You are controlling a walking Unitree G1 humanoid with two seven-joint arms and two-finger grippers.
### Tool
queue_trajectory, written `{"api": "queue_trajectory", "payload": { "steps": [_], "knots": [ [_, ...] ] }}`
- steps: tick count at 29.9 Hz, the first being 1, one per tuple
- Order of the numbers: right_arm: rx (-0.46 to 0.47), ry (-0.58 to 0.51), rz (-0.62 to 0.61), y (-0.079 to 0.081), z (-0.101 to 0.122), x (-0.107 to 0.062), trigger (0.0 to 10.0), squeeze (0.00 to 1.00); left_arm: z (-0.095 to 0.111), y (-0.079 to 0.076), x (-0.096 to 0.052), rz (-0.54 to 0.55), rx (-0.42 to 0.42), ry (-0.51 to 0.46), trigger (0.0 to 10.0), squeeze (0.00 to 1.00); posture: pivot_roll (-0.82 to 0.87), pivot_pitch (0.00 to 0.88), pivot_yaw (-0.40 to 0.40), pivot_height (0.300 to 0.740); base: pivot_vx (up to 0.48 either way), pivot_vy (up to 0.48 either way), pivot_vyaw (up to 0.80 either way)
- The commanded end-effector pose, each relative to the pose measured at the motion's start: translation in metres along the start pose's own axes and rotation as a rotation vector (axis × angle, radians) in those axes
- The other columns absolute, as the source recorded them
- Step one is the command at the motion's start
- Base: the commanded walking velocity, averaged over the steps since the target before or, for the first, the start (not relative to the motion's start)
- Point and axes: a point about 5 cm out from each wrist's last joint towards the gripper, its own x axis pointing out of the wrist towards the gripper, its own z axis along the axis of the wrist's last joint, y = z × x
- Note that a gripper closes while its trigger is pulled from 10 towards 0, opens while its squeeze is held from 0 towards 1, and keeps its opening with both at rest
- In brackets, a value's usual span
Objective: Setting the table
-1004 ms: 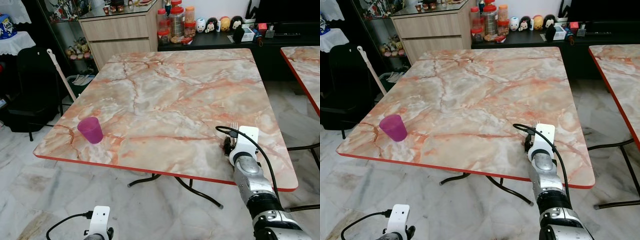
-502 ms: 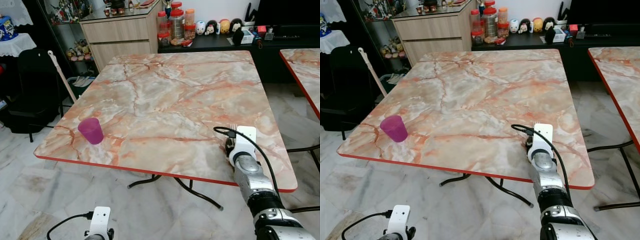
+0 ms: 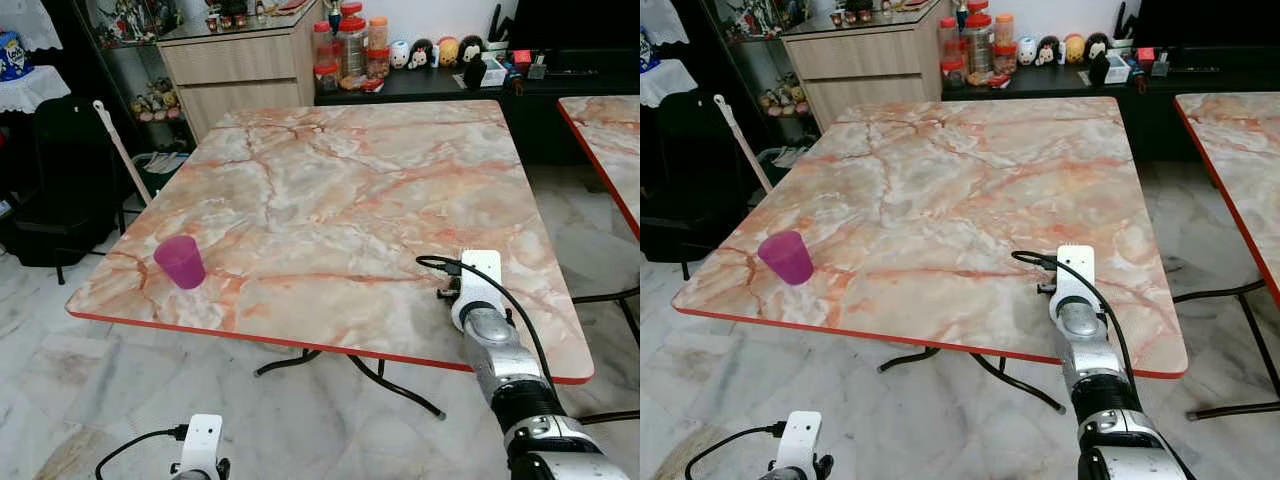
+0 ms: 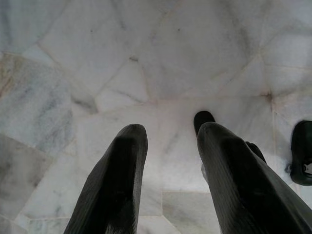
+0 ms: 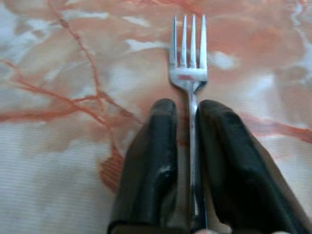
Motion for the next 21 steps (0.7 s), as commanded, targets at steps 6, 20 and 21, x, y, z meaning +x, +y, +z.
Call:
{"api": "queue_trajectory", "payload": {
  "steps": [6,20,21],
  "knots": [
    [-0.016,0.028,0.04,0.01,-0.003,-0.001,0.0,0.0,-0.004,0.003,-0.001,0.002,-0.015,0.023,10.0,0.0,-0.07,0.0,0.118,0.74,0.0,0.0,0.0],
    [0.004,-0.323,0.105,0.025,0.049,-0.01,10.0,0.0,0.0,0.004,0.0,0.01,-0.002,0.013,10.0,0.0,-0.08,0.0,0.127,0.74,0.0,0.0,0.0],
    [0.004,-0.344,0.108,0.026,0.053,-0.011,10.0,0.0,0.0,0.004,0.0,0.011,-0.001,0.012,10.0,0.0,-0.08,0.0,0.127,0.74,0.0,0.0,0.0]
  ]
}}
